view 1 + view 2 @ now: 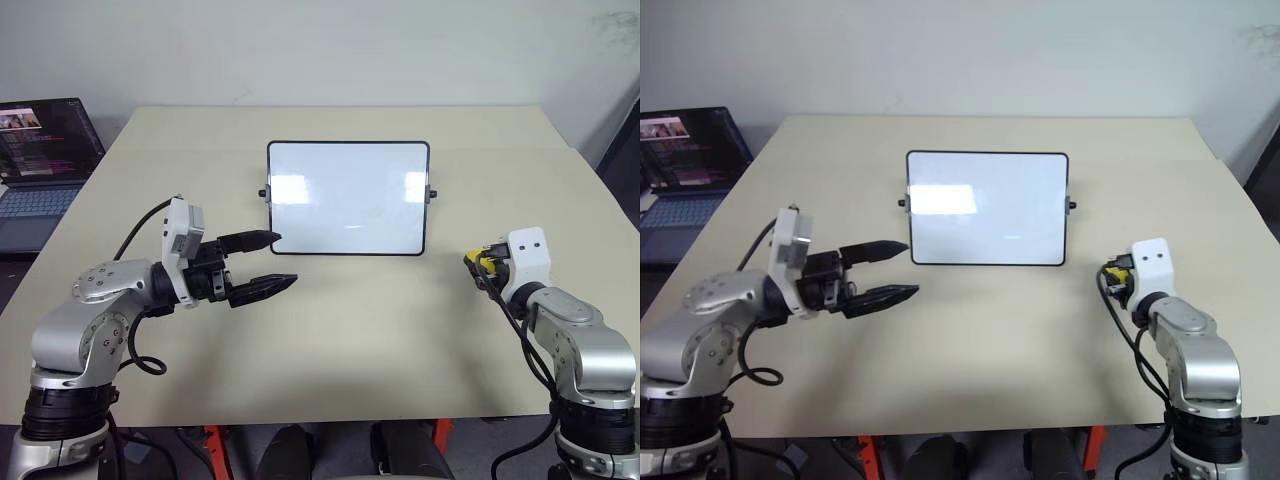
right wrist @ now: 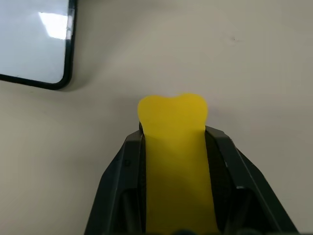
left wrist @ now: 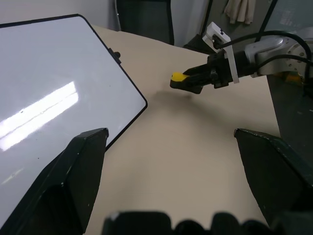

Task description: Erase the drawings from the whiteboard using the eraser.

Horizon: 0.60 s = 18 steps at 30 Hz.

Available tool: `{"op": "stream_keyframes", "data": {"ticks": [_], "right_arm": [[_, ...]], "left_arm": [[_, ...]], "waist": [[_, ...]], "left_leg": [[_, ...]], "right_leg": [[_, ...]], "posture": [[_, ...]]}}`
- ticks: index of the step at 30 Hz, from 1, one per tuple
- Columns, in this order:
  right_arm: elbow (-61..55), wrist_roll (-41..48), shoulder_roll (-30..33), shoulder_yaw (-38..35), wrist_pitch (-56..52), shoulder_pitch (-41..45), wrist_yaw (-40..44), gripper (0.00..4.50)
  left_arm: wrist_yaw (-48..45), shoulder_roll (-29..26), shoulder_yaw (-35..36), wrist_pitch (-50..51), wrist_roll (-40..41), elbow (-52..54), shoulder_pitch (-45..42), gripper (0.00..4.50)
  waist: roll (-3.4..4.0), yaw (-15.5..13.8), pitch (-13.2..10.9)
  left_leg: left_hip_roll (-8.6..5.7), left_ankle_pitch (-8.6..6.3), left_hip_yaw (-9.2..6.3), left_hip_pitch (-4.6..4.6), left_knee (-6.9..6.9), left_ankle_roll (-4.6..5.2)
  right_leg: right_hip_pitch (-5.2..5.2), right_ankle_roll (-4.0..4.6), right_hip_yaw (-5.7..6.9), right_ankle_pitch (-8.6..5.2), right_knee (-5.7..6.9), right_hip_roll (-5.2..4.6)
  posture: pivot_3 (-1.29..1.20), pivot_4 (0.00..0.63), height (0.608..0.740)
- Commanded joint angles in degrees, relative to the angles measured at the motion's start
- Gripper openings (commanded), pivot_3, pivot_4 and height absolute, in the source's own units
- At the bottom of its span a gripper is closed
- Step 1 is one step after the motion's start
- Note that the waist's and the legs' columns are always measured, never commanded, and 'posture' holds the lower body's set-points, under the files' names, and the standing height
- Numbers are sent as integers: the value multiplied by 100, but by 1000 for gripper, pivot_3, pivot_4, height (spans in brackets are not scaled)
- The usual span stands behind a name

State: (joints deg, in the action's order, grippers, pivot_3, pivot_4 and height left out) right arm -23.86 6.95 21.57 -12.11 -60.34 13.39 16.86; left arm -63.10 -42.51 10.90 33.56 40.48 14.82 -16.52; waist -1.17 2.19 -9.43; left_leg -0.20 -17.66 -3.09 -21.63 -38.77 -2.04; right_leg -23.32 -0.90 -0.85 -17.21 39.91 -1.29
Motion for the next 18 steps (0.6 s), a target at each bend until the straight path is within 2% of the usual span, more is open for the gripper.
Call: {"op": "stream_keyframes", "data": {"ticks": [1, 11, 18], "right_arm": [[84, 75, -16, -80, 152, 149, -90, 1271], [380, 280, -312, -133, -33, 488, -360, 1271], [93, 436, -327, -340, -463, 432, -535, 1271]], "left_arm": [[10, -32, -11, 33, 121, 149, -138, 4500], [30, -194, 100, 36, 61, 204, -119, 4500], [91, -262, 240, 86, 113, 286, -4, 4500]], "waist": [[0, 0, 0], [0, -7, 0], [0, -20, 0]], "left_leg": [[0, 0, 1, 1, 0, 0], [2, 0, 0, 3, 2, 0], [2, 0, -1, 2, 2, 0]], "right_leg": [[0, 0, -1, 0, 0, 0], [1, 0, 0, 0, -1, 1], [1, 0, 0, 0, -2, 0]], "posture": [[0, 150, 740], [0, 150, 740], [0, 150, 740]]}}
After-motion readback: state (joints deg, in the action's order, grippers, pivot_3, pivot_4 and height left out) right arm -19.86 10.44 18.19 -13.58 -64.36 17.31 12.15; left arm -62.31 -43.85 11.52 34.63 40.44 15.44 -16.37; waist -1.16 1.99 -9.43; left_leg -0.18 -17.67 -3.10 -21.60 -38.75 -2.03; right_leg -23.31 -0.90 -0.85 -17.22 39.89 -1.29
